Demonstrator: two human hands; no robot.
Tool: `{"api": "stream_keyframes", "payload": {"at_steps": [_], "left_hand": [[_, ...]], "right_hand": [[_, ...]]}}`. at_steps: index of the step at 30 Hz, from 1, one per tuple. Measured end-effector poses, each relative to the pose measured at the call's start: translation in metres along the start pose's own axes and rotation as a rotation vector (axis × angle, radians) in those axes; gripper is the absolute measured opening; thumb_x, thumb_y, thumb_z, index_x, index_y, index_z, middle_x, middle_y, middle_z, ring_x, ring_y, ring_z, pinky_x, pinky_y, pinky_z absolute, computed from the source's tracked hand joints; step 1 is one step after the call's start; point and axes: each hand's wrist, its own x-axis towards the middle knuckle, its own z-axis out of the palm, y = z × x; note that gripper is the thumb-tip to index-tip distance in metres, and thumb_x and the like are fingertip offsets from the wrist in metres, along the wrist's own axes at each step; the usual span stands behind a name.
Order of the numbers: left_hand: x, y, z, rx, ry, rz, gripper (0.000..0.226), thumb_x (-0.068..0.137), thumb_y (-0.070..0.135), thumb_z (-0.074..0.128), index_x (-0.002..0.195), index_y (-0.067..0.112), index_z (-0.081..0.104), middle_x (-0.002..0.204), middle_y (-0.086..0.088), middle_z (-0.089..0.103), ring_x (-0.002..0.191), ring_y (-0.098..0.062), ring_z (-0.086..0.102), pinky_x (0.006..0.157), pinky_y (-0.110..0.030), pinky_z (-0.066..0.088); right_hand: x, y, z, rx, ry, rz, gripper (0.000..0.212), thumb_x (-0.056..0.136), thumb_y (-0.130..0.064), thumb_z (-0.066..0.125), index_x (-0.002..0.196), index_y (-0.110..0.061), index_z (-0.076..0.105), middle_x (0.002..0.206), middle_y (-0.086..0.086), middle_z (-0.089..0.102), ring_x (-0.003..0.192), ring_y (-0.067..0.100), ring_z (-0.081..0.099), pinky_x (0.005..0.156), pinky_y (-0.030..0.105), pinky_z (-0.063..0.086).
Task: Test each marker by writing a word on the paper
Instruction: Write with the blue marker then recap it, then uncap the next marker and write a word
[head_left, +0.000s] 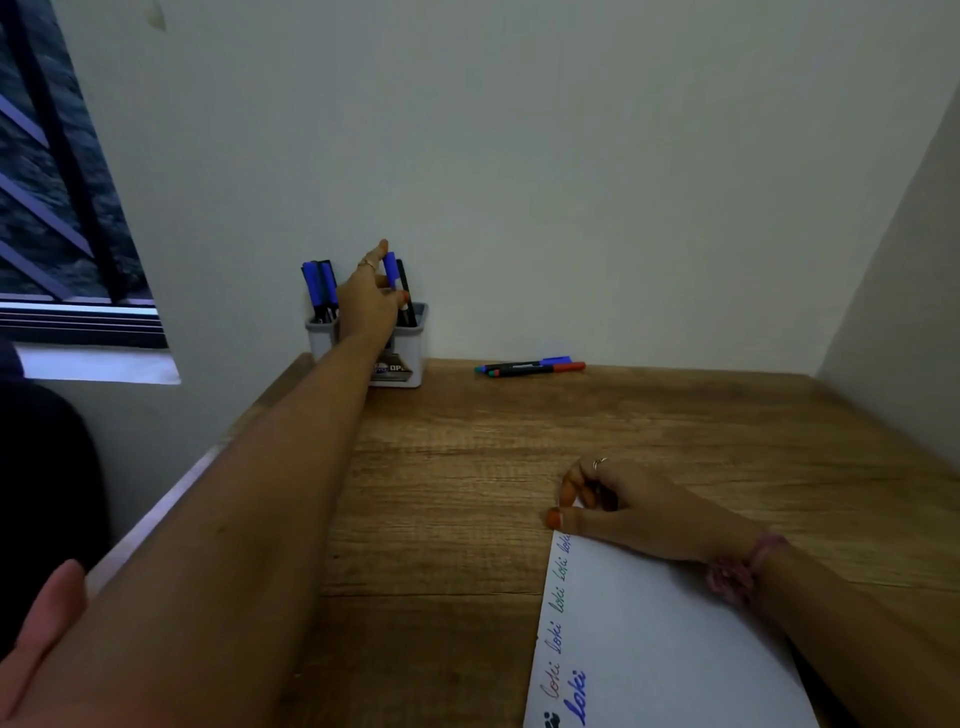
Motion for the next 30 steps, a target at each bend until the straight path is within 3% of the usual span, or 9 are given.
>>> {"api": "stream_keyframes", "payload": {"at_steps": [2, 4, 7, 9, 11, 15, 19, 23, 30], "left_hand": [[-0.003, -0.004, 0.001, 0.024, -0.031, -0.035, 0.067, 0.086, -0.005, 0.058, 0.144, 0.013, 0.031, 0.115, -0.016, 0.057, 0.106, -0.019, 0.055, 0.081, -0.002, 0.033], [-0.004, -0.006, 0.000, 0.011, -0.040, -0.091, 0.068, 0.085, -0.002, 0.061, 0.144, 0.012, 0.029, 0.129, -0.018, 0.052, 0.116, -0.022, 0.052, 0.083, -0.007, 0.034], [-0.006, -0.005, 0.000, -0.013, 0.057, -0.118, 0.061, 0.087, 0.003, 0.060, 0.142, 0.008, 0.033, 0.130, -0.017, 0.048, 0.110, -0.022, 0.054, 0.091, -0.019, 0.043], [-0.013, -0.001, 0.003, 0.091, 0.202, 0.001, 0.048, 0.090, 0.010, 0.056, 0.136, 0.005, 0.041, 0.125, -0.017, 0.046, 0.108, -0.026, 0.054, 0.093, -0.031, 0.047], [-0.028, 0.007, 0.010, 0.233, 0.248, 0.213, 0.039, 0.091, 0.017, 0.054, 0.127, 0.008, 0.048, 0.121, -0.017, 0.046, 0.107, -0.027, 0.052, 0.089, -0.035, 0.047], [-0.061, 0.018, 0.039, 0.334, -0.092, 0.569, 0.024, 0.089, 0.013, 0.053, 0.113, 0.009, 0.057, 0.109, -0.013, 0.051, 0.097, -0.023, 0.053, 0.085, -0.033, 0.046], [-0.079, 0.006, 0.080, 0.438, -0.455, 0.442, 0.030, 0.092, 0.014, 0.048, 0.121, 0.010, 0.057, 0.116, -0.009, 0.054, 0.108, -0.022, 0.051, 0.095, -0.036, 0.042], [-0.081, -0.011, 0.097, 0.598, -0.551, 0.302, 0.037, 0.095, 0.022, 0.040, 0.127, 0.008, 0.053, 0.122, -0.014, 0.052, 0.112, -0.027, 0.048, 0.095, -0.040, 0.042], [-0.083, -0.013, 0.101, 0.723, -0.490, 0.228, 0.037, 0.097, 0.026, 0.036, 0.125, 0.009, 0.054, 0.121, -0.016, 0.047, 0.114, -0.031, 0.041, 0.094, -0.040, 0.036]], "right_hand": [[0.000, 0.000, 0.000, -0.001, -0.004, -0.003, 0.022, 0.077, -0.052, 0.064, 0.081, -0.031, 0.058, 0.075, -0.012, 0.053, 0.061, -0.004, 0.045, 0.057, 0.012, 0.037], [0.000, -0.001, 0.000, 0.002, -0.010, 0.002, 0.023, 0.078, -0.052, 0.064, 0.083, -0.030, 0.059, 0.075, -0.012, 0.052, 0.061, -0.004, 0.045, 0.057, 0.013, 0.037], [0.000, -0.003, -0.001, 0.008, -0.010, 0.013, 0.024, 0.078, -0.050, 0.065, 0.086, -0.027, 0.060, 0.075, -0.013, 0.051, 0.061, -0.005, 0.045, 0.057, 0.012, 0.037], [0.000, -0.005, -0.002, 0.002, -0.023, 0.019, 0.024, 0.079, -0.050, 0.065, 0.086, -0.027, 0.060, 0.074, -0.013, 0.050, 0.060, -0.006, 0.044, 0.057, 0.013, 0.036], [-0.001, -0.007, -0.003, -0.004, -0.032, 0.023, 0.022, 0.080, -0.048, 0.065, 0.085, -0.028, 0.060, 0.075, -0.013, 0.050, 0.060, -0.007, 0.044, 0.057, 0.012, 0.037], [-0.001, -0.010, -0.004, -0.012, -0.044, 0.039, 0.020, 0.080, -0.048, 0.065, 0.086, -0.029, 0.059, 0.077, -0.013, 0.051, 0.061, -0.004, 0.044, 0.059, 0.013, 0.037], [-0.001, -0.008, -0.004, -0.005, -0.050, 0.047, 0.022, 0.079, -0.049, 0.064, 0.087, -0.029, 0.060, 0.078, -0.014, 0.052, 0.062, -0.003, 0.045, 0.059, 0.014, 0.037], [-0.001, -0.007, -0.003, -0.007, -0.030, 0.041, 0.022, 0.078, -0.050, 0.065, 0.086, -0.031, 0.060, 0.077, -0.012, 0.052, 0.061, -0.005, 0.045, 0.058, 0.012, 0.037], [0.000, -0.009, -0.005, -0.001, -0.074, 0.054, 0.021, 0.081, -0.047, 0.064, 0.086, -0.027, 0.059, 0.078, -0.010, 0.051, 0.060, -0.006, 0.044, 0.057, 0.011, 0.037]]}}
